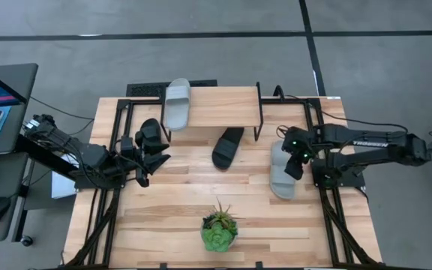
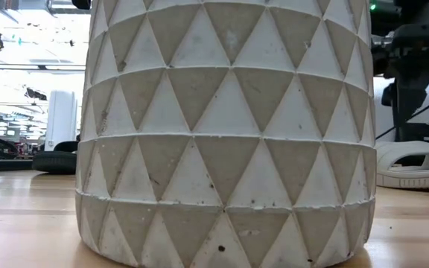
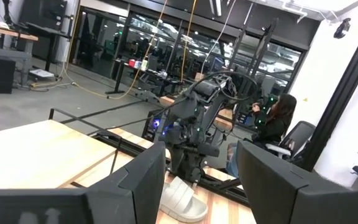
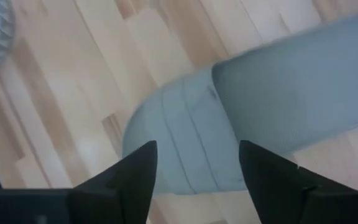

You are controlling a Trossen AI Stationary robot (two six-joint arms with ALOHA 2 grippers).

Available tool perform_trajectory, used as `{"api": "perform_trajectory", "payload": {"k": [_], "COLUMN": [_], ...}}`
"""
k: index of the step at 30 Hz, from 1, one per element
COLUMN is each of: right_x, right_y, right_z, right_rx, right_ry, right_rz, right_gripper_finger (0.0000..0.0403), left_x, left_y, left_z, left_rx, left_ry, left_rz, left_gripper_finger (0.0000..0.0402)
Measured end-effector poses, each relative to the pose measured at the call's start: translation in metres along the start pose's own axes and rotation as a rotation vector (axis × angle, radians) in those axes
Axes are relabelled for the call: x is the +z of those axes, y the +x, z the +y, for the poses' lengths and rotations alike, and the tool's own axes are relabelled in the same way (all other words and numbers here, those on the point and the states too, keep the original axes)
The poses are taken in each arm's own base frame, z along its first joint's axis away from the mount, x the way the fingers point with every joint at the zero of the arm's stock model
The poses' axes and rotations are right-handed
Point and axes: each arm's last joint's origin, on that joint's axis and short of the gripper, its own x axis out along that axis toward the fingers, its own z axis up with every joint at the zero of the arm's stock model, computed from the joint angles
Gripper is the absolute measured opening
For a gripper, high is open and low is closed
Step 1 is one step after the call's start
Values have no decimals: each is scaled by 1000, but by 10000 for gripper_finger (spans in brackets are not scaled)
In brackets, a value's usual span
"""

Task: Pick and place slides into the shelf
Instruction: Put the gray slide on the shelf

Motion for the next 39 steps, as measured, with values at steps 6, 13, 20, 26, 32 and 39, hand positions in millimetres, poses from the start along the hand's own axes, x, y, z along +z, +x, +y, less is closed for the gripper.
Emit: {"api": "perform_trajectory", "payload": {"k": [6,13,20,26,32,39], "right_x": [9,14,16,16,16,20], "right_y": [14,24,34,43,51,67], "right_z": [-1,-4,-4,0,6,9], "right_rx": [-41,-86,-62,76,141,231], "right_ry": [-14,-27,-56,-84,-125,-131], "right_rz": [54,111,184,275,334,330], "right_gripper_finger": [230,229,229,224,177,32], "left_x": [0,-1,-1,-1,-2,-2], "left_y": [0,0,0,0,0,0], "left_z": [0,0,0,0,0,0], "left_rx": [1,2,2,2,3,3], "left_ry": [-1,-8,-8,-9,-6,-5], "left_rz": [3,11,11,10,14,15], "left_gripper_finger": [185,185,185,185,185,185]}}
